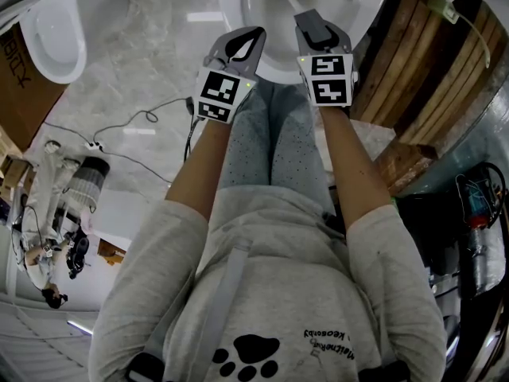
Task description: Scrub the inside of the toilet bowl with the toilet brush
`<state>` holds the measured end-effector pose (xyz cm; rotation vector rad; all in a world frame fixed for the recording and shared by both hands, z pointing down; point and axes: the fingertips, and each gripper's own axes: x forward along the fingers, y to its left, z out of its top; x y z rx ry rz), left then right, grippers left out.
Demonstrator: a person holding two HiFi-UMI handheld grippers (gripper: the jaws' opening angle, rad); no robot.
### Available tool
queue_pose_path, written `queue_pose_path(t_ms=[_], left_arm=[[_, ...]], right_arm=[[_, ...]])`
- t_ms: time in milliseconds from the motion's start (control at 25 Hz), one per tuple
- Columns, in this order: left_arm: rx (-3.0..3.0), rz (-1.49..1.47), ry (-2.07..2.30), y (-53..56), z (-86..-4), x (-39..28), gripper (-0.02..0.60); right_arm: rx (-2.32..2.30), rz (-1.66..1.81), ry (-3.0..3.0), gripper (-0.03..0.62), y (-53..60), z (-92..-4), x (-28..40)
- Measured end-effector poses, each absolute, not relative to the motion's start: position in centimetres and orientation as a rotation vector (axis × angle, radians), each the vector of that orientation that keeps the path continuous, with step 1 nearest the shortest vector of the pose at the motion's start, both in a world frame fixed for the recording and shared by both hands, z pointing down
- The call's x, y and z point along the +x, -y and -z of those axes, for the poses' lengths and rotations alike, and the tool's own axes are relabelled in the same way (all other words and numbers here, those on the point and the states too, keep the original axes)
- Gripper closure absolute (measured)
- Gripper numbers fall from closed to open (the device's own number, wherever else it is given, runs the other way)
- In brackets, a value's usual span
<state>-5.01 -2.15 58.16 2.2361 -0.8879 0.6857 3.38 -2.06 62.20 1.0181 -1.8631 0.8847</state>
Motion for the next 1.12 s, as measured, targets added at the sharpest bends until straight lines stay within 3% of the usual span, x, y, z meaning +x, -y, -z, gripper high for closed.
queue_pose_path(t_ms=[1120], left_arm=[[2.271,-0.705,0.844,1.7,-57.9,-1.7,0.586]], right_arm=[[1.101,-0.858,1.886,0.444,5.0,-62.7,7.7]])
